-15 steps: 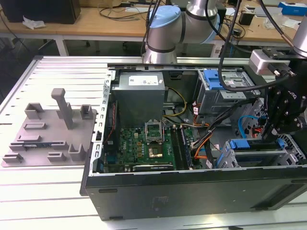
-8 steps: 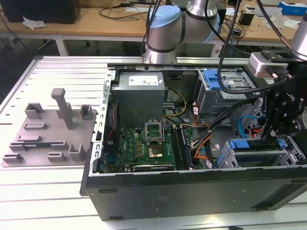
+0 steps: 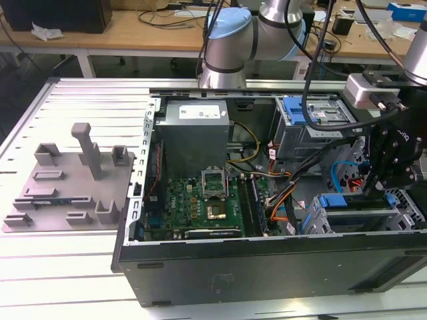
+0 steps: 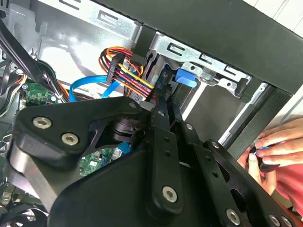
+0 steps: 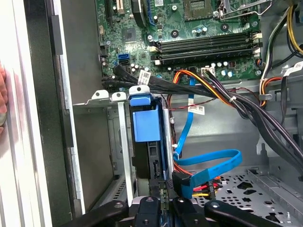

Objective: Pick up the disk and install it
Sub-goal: 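Insert the first disk wire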

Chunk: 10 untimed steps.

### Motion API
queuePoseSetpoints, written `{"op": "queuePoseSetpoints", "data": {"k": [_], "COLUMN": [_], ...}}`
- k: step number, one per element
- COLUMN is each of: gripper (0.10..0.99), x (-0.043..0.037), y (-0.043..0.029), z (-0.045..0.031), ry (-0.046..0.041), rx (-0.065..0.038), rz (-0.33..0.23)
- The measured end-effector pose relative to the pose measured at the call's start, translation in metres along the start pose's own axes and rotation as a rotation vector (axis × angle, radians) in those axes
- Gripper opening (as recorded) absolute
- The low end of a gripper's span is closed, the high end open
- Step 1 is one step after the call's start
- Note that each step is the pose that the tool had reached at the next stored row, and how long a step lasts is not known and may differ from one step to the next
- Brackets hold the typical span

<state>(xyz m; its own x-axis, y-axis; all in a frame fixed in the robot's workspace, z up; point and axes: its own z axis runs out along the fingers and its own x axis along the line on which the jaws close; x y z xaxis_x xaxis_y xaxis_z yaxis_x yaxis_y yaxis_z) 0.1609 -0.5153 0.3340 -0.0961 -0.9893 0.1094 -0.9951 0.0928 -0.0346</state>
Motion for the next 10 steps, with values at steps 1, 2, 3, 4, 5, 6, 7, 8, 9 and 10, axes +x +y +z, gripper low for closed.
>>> {"op": "queuePoseSetpoints", "data": {"k": [1,2,3,4,5,6,7,8,9,10], "gripper": [0.165,0.176,0.235,0.298,0.365,0.365,0.365,0.365,0.365,0.365], "x": [-0.0001,0.0001,0.0007,0.001,0.0016,0.0021,0.0024,0.0031,0.0036,0.004], "y": [0.0001,0.0002,0.0,-0.0003,-0.0005,-0.0006,-0.0008,-0.001,-0.0012,-0.0014], "z": [0.0002,-0.0001,-0.0048,-0.0091,-0.0136,-0.0195,-0.0233,-0.0303,-0.0351,-0.0396], "ry": [-0.0021,-0.0025,-0.0003,-0.0004,-0.0003,0.0,0.0007,0.0011,0.001,0.001], "rx": [-0.001,-0.001,0.0,0.0,0.0,0.0,0.0,0.0,0.0,0.001], "rz": [0.0,0.0,0.0,0.0,0.0,0.0,0.0,0.0,0.0,0.0]}}
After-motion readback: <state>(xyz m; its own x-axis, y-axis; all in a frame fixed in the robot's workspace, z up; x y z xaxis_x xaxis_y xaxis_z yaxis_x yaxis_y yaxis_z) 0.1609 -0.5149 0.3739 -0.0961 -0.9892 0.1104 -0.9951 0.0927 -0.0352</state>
